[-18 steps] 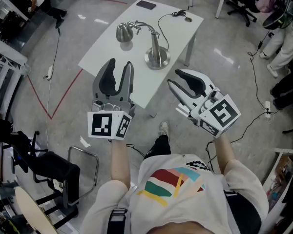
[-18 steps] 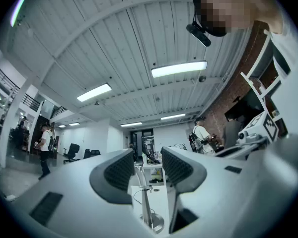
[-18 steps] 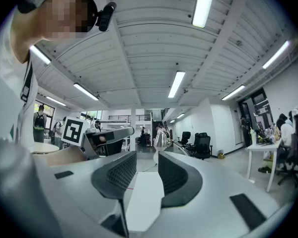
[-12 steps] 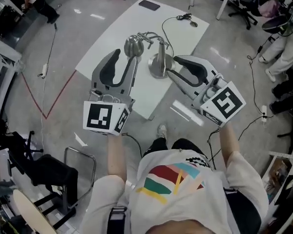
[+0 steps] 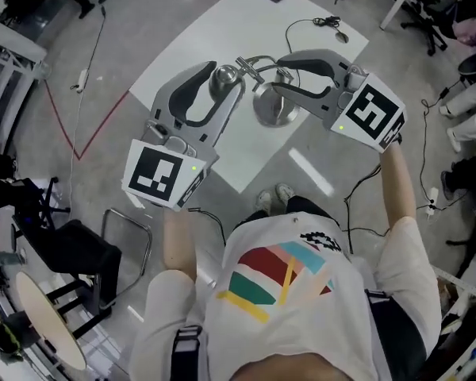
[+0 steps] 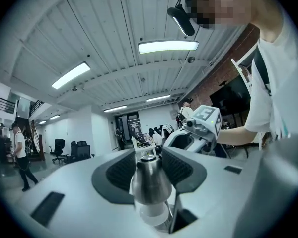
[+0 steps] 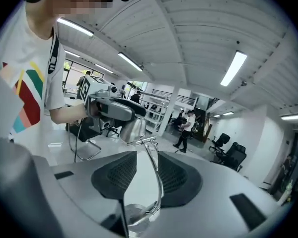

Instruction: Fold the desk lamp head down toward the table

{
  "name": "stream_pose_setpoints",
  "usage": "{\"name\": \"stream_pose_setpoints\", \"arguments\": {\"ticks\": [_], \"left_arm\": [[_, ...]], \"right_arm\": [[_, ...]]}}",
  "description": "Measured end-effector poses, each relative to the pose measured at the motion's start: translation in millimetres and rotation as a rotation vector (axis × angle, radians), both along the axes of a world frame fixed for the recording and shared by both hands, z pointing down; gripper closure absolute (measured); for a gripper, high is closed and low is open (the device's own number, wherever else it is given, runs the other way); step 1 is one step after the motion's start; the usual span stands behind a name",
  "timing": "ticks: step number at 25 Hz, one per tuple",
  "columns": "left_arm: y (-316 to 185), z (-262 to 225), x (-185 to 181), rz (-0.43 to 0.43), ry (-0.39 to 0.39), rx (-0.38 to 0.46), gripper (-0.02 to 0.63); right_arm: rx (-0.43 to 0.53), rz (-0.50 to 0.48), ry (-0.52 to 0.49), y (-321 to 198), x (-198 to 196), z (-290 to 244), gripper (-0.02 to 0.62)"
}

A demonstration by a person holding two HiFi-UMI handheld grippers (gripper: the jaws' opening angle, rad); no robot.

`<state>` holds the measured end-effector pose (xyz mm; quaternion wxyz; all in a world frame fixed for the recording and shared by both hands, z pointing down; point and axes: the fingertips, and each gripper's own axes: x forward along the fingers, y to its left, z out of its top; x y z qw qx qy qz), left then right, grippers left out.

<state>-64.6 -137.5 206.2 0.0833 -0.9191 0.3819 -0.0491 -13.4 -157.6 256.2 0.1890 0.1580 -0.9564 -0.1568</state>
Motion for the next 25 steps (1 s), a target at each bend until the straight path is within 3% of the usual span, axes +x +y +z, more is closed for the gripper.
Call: {"name": "stream_pose_setpoints", "arguments": {"ticks": [7, 8, 14, 25], "left_arm": [[-3, 1, -2, 0.010, -0.007, -0.057, 0.399], [-4, 0, -2, 0.012, -0.016, -0.056, 0.399], [-7, 4, 0, 0.056, -0.060, -0.078, 0.399], [0, 7, -22, 0.120, -0.080, -0.119, 0.400]], "right_arm": [[-0.015, -0.153, 0.080, -14, -11, 9, 0.459], [-0.012, -0.164, 0.083, -14, -12, 10, 0.516], [-0.033, -0.210, 0.089, -20, -14, 12, 0.546], [0.016, -0.243, 0.222, -14, -37, 16, 0.546]]}}
